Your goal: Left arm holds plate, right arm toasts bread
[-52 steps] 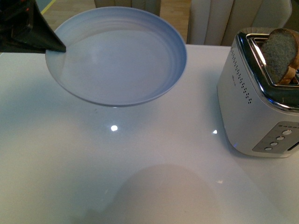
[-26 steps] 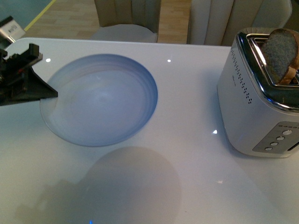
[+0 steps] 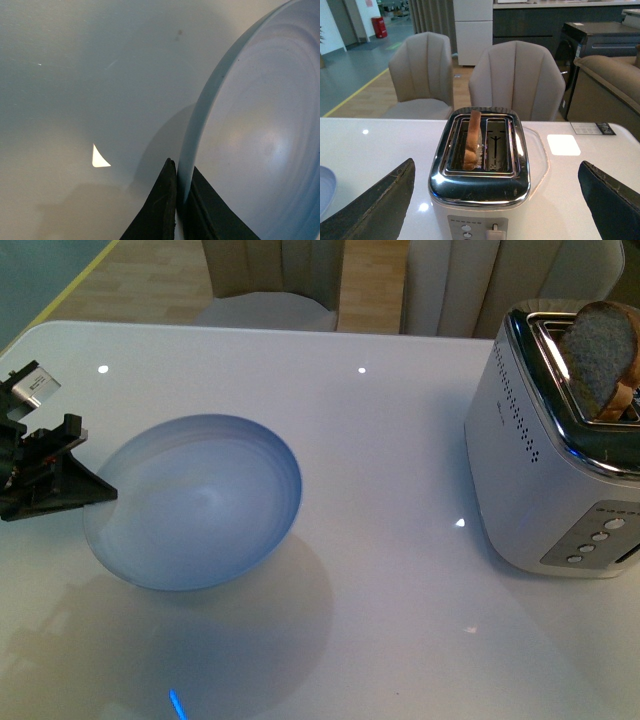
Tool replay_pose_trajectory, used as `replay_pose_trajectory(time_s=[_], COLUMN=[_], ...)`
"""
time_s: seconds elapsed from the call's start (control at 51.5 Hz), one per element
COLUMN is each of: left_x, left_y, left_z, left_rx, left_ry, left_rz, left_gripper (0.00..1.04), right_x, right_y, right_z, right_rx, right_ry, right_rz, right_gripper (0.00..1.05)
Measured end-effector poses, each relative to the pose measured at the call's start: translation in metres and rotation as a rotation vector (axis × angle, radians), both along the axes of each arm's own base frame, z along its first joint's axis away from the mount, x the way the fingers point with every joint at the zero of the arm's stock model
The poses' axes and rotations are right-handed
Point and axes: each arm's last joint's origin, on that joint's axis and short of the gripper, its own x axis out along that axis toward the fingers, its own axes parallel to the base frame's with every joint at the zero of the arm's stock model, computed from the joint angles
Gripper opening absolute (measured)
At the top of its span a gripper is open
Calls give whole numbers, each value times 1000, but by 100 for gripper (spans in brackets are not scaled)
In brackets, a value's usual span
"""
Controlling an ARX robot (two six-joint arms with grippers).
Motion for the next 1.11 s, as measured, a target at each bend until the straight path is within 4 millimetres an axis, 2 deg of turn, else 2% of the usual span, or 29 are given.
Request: replay_pose_trajectory(time_s=[0.291,0.446,0.621,1.106], left_x=[13,20,28,41], left_y=[30,41,53,66], left_z=[-44,-57,-66,-74], left_rx=[28,32,34,-1], left_ry=[8,10,-7,-27], left_rz=[10,23,45,94], left_gripper=[3,3,3,4], right_x=[0,0,0,0], right_y=[0,0,0,0], right_z=[0,0,0,0], right_rx=[0,0,0,0], right_ry=[0,0,0,0], right_rz=[0,0,0,0], right_gripper=[96,96,96,96])
